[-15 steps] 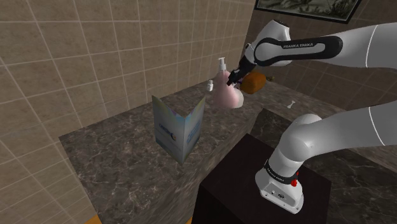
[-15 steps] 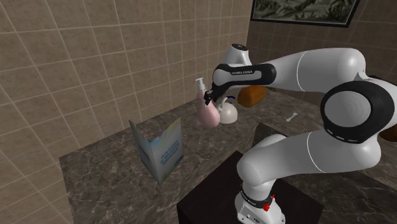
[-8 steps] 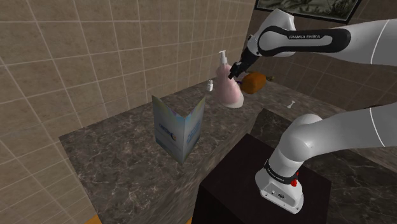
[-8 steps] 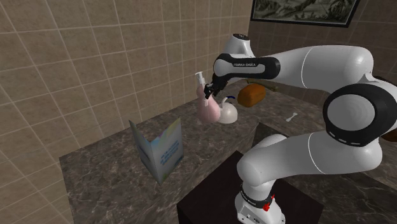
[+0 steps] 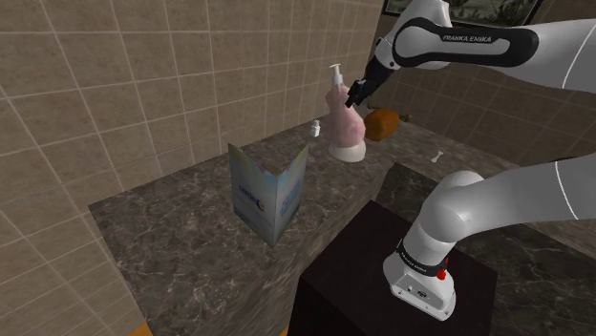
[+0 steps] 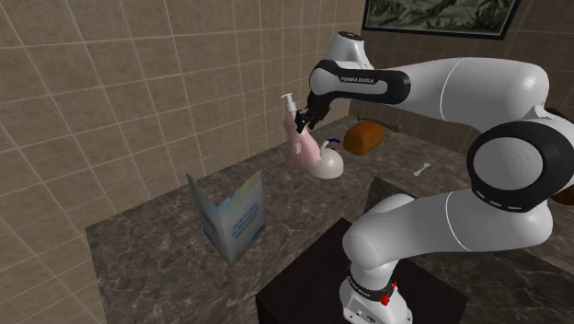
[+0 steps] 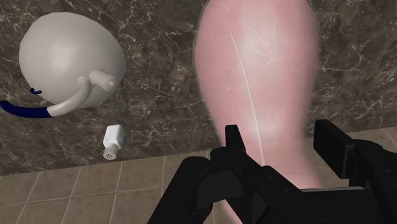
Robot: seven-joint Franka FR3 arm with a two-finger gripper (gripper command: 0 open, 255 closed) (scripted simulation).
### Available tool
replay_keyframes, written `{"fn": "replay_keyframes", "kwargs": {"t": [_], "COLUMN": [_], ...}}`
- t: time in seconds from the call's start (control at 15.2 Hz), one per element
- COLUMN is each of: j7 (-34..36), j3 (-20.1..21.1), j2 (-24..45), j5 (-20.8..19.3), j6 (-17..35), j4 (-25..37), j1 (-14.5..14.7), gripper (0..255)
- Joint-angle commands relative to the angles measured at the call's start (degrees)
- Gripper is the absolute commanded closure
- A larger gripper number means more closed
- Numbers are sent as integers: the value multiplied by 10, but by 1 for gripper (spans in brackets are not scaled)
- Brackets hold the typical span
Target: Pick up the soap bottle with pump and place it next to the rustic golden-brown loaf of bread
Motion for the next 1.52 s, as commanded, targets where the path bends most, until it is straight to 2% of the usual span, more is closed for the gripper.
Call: {"fn": "replay_keyframes", "kwargs": {"t": [0.0, 1.45], "j7": [1, 9], "j3": [2, 14], "j2": [1, 45], "j5": [1, 14], "j6": [-15, -171], "j4": [17, 217], "j1": [1, 14], "gripper": [255, 255]}}
